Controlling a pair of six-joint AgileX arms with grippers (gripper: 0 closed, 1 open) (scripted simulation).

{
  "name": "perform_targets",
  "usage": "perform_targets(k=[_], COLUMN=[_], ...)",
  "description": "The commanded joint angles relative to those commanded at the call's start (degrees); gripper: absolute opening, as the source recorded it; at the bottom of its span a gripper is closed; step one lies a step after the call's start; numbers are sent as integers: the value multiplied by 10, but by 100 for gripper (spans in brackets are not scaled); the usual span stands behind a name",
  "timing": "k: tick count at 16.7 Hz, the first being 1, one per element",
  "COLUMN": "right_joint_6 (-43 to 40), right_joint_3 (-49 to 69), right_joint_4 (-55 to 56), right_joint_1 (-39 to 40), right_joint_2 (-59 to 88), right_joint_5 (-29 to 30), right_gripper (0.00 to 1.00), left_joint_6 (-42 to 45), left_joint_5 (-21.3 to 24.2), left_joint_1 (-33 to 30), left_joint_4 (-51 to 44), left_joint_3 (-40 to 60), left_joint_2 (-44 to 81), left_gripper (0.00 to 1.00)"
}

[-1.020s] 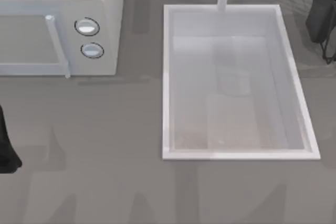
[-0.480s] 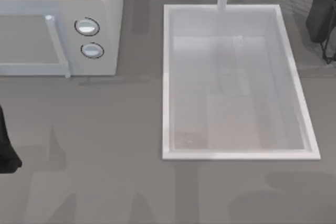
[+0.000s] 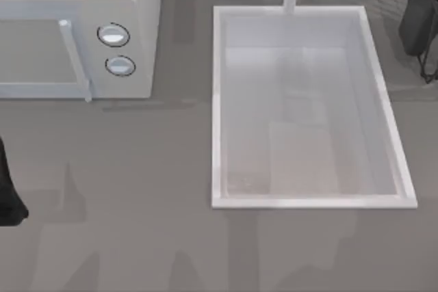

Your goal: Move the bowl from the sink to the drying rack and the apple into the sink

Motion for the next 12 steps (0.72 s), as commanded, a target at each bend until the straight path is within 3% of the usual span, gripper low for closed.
perform_targets(k=[7, 12], right_joint_6=[0, 3], right_joint_3=[-6, -69], right_joint_4=[9, 130], right_joint_1=[3, 1], right_joint_2=[4, 59], right_joint_5=[1, 1], right_gripper=[100, 100], left_joint_6=[0, 0], left_joint_5=[0, 0], left_joint_1=[0, 0], left_joint_4=[0, 0], left_joint_3=[0, 0], left_joint_2=[0, 0], left_gripper=[100, 100])
